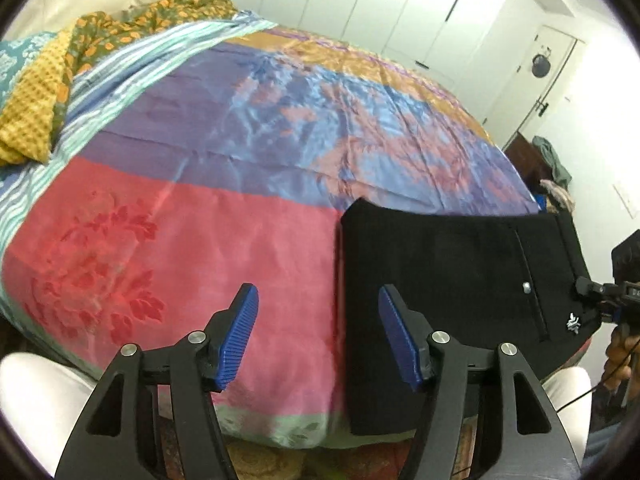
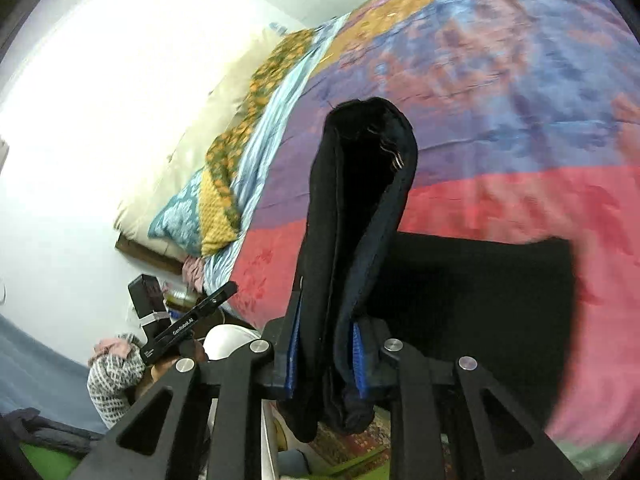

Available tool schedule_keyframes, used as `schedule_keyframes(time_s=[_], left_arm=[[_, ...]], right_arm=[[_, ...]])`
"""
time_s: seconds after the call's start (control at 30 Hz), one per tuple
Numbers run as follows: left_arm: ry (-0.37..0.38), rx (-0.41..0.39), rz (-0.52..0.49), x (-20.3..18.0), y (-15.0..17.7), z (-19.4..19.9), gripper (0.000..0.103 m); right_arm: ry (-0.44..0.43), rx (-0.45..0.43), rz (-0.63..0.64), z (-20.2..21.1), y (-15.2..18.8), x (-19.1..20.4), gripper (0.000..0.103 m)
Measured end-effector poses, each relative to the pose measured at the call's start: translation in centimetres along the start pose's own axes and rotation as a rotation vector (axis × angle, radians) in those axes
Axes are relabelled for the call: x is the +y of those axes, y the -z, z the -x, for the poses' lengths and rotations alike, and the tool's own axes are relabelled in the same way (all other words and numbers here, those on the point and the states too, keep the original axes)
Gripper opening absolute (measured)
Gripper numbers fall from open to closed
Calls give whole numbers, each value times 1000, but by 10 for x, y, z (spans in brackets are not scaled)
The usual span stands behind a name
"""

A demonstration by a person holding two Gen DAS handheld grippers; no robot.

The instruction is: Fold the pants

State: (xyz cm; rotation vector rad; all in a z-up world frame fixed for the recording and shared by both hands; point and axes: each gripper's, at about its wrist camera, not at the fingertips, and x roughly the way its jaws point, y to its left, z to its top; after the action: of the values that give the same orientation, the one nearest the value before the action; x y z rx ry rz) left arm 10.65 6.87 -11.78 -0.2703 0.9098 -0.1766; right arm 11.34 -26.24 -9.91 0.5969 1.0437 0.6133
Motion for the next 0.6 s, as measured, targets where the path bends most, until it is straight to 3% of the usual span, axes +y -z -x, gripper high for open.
schedule_keyframes(time_s=[0.13,0.27,0.37,0.43,0.5,0.6], left_arm=[[19,50,-32,-20,13,-17,65],[18,96,-142,-52,27,-31,65],[-1,103,-213,-68,34,-33,65],[-1,96,-233,-74,36,-32,65],[-5,88,-257,-81,36,-32,65],[-8,96,-298,-92,41,-39,65]], right_arm=[[91,10,-130,18,25,-65,20],[217,48,-191,-4,50,-113,20],[231,20,-168,-5,53,-106,23],[299,12,-116,0,43,-91,40],[435,-46,16,17,29,-64,41],[435,-106,183,22,3,-27,41]])
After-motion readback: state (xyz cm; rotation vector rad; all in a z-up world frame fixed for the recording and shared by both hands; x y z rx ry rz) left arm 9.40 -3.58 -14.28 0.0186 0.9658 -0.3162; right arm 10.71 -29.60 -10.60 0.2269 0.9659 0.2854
